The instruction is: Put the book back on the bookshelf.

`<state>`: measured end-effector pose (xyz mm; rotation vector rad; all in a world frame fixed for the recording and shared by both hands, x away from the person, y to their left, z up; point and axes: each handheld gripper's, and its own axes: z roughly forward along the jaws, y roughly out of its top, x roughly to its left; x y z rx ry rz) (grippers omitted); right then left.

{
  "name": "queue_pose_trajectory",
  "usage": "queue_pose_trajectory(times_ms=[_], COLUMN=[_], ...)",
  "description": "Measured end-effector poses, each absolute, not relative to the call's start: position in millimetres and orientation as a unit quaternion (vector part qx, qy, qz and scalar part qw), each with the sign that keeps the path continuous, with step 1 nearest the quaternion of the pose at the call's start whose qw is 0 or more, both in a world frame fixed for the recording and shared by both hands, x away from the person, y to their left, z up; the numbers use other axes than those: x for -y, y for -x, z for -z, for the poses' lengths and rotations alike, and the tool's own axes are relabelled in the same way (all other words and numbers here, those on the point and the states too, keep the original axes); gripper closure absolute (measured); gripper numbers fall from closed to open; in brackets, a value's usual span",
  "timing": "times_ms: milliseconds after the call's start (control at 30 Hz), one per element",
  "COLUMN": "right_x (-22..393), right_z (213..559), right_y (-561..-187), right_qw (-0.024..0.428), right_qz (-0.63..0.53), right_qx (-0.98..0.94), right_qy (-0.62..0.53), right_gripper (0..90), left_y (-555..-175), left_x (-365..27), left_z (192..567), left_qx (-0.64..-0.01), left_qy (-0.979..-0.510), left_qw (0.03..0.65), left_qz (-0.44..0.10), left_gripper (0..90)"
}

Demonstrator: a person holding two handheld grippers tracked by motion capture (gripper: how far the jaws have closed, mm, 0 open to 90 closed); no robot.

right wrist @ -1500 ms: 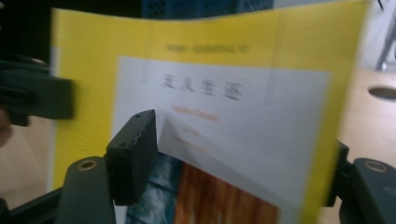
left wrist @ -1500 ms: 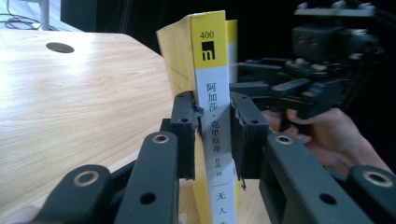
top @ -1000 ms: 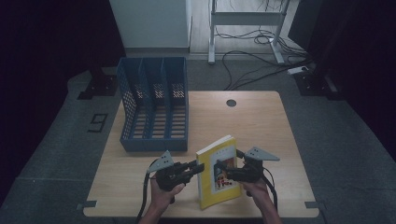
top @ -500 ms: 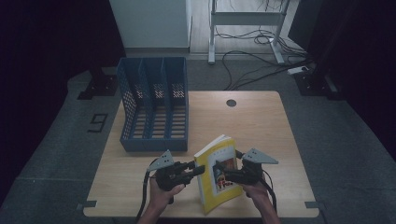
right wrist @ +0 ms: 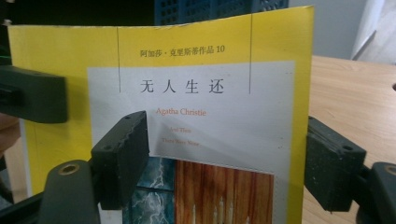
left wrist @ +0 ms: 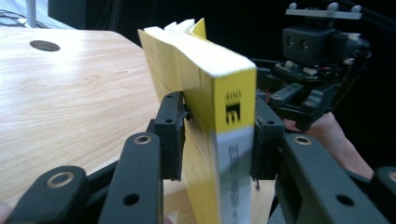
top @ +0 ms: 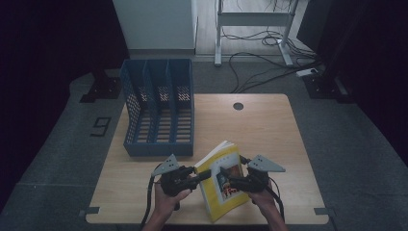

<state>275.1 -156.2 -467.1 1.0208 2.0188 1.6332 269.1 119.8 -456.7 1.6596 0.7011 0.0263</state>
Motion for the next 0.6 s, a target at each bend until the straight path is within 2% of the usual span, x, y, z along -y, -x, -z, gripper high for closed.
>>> queue_pose_trajectory(times_ms=[133,267,500,600], right_x=[153.2,153.0,153.6,155.8], right_z=[465.9,465.0,465.1,463.3], right_y=[-272.6,-271.4,-271.3,-272.5], right_qw=[0.178,0.174,0.179,0.173], right_qz=[-0.578,-0.585,-0.583,-0.575], right_qx=[-0.715,-0.716,-0.718,-0.722], right_qy=[-0.35,-0.34,-0.335,-0.344], right_gripper=[23.0,22.9,23.6,21.2], left_y=[-267.8,-265.6,-263.9,-262.3], left_x=[-117.0,-116.2,-116.2,-115.1], left_z=[457.1,456.8,457.7,457.0], left_qx=[-0.304,-0.308,-0.317,-0.314], left_qy=[-0.725,-0.727,-0.72,-0.719], left_qw=[0.619,0.613,0.616,0.619], left_qz=[-0.013,-0.027,-0.033,-0.034], left_gripper=[63.0,71.8,74.1,74.3])
